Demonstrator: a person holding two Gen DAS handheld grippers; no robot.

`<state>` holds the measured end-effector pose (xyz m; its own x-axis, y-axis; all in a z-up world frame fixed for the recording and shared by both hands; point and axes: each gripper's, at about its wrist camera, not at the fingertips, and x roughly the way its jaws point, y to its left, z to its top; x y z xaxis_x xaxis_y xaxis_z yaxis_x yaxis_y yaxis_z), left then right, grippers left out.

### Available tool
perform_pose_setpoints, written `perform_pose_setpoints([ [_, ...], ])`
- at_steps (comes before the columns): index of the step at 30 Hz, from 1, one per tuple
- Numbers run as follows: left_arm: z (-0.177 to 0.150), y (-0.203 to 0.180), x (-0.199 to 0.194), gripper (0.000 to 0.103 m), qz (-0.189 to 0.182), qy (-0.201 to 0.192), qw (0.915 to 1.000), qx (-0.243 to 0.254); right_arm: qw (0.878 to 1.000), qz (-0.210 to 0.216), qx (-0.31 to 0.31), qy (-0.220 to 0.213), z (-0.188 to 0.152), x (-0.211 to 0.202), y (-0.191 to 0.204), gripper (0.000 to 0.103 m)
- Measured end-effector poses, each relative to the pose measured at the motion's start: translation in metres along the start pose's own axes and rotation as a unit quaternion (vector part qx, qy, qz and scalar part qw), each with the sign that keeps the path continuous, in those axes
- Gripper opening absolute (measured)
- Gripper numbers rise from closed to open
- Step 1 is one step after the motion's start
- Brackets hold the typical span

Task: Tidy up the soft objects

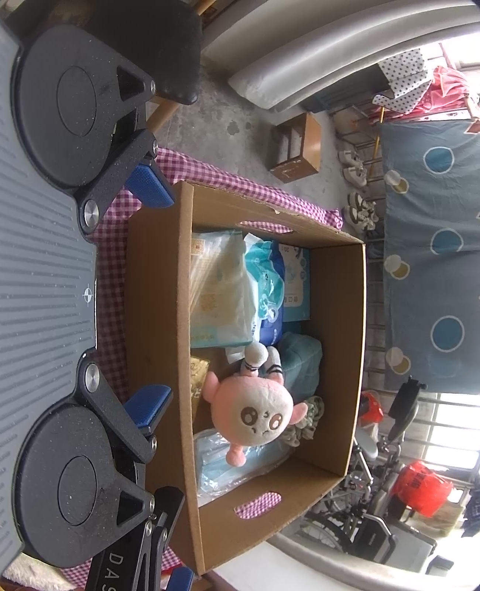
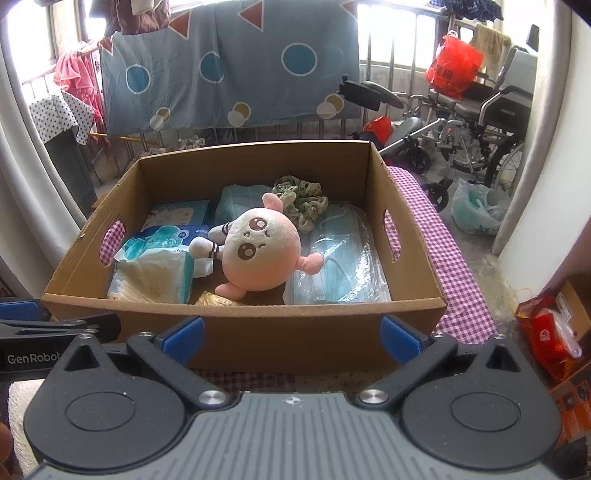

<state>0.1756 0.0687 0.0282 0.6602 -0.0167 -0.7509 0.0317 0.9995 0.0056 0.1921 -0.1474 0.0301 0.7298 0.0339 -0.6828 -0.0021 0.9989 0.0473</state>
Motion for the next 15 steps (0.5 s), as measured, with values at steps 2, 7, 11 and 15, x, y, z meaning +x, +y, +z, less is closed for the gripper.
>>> perform_pose_setpoints([
  [2, 0.0001, -0.0004, -0.0003, 0.102, 0.001, -0.001, 1.0000, 0.001, 1.000, -0.002, -0.001, 0.000, -0.0002, -0.0002, 0.0004, 0.103],
  [7, 0.0007, -0.0010, -0.0011, 0.102, 0.003, -0.001, 1.0000, 0.002, 1.000, -0.002, 0.000, 0.000, -0.0001, -0.0004, 0.0003, 0.103],
  [11, 0.0006, -0.0012, -0.0008, 0.102, 0.003, 0.000, 1.0000, 0.002, 1.000, -0.001, 0.002, 0.002, -0.0007, -0.0005, 0.0003, 0.103],
  [15, 0.0001, -0.0008, -0.0005, 0.102, 0.002, 0.002, 1.0000, 0.001, 1.000, -0.002, 0.004, 0.003, -0.0016, -0.0003, -0.0002, 0.103],
])
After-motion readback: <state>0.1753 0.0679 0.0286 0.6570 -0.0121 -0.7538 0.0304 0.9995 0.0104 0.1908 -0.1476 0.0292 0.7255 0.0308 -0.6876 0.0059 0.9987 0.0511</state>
